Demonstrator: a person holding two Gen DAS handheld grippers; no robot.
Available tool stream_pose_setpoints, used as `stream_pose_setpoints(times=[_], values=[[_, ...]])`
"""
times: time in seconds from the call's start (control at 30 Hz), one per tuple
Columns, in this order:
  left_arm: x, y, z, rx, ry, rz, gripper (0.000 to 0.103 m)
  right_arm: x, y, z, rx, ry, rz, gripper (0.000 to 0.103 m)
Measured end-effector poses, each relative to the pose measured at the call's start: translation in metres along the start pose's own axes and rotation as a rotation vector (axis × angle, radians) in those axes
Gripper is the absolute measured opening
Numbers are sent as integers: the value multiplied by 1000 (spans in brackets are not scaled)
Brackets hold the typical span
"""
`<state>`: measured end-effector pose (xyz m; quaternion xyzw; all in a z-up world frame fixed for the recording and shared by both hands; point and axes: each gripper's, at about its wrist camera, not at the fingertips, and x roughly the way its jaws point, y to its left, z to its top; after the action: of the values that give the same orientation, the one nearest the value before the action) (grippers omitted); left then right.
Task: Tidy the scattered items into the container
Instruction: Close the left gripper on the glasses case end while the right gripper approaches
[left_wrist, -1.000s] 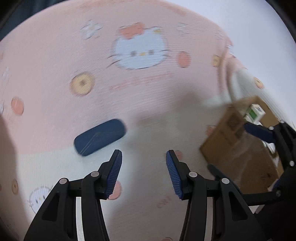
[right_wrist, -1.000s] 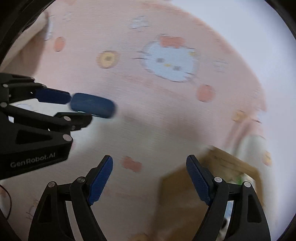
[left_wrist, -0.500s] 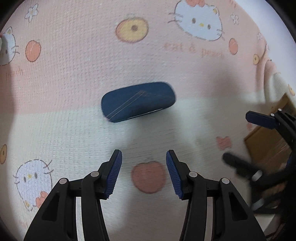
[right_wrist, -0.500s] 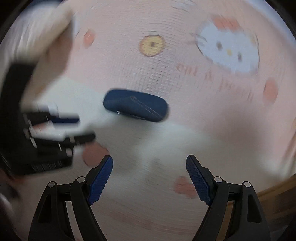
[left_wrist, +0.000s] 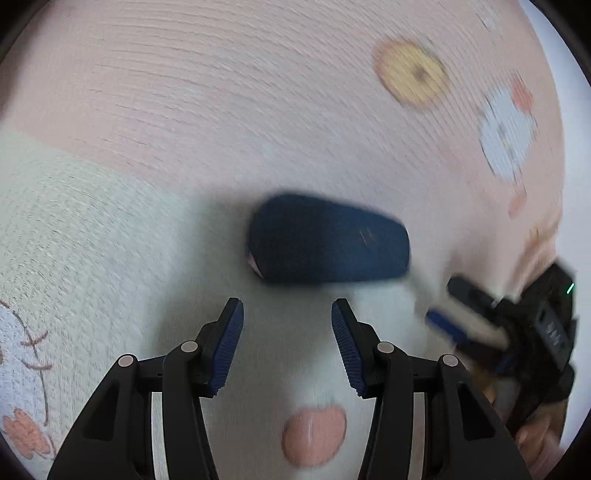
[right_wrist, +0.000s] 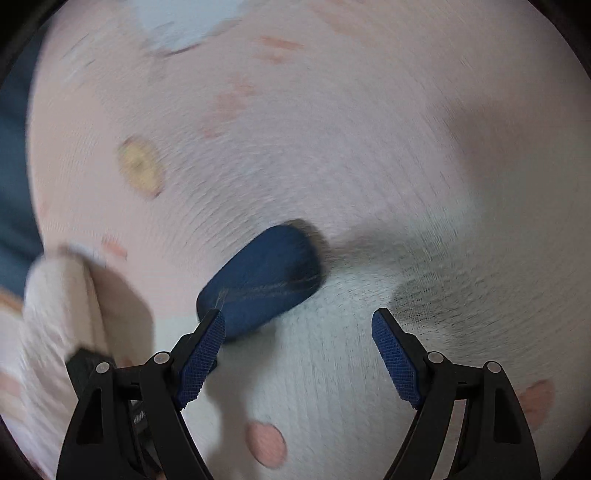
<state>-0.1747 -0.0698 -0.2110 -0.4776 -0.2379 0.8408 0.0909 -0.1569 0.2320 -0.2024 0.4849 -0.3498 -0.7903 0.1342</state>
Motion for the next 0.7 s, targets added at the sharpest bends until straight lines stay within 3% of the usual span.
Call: stream_pose_setpoints(times=[0.13, 0.27, 0.37, 0.5, 0.57, 0.7], values=[[-1, 11, 7, -98, -61, -27, 54, 8, -15, 1, 169, -41, 102, 81], [8, 15, 18, -138, -78, -37, 53, 15, -6, 11, 119, -72, 68, 81], [13, 17, 21, -167, -70, -72, 53, 20, -3, 17, 118, -87, 129, 79], [14, 14, 24, -149, -85, -78, 50, 33, 2, 22, 98, -68, 138, 65], [14, 14, 22, -142, -85, -83, 49, 40, 4, 19, 97, -47, 170, 48], [8, 25, 14, -148, -86, -101, 48, 39, 4, 9, 108, -68, 168, 37]])
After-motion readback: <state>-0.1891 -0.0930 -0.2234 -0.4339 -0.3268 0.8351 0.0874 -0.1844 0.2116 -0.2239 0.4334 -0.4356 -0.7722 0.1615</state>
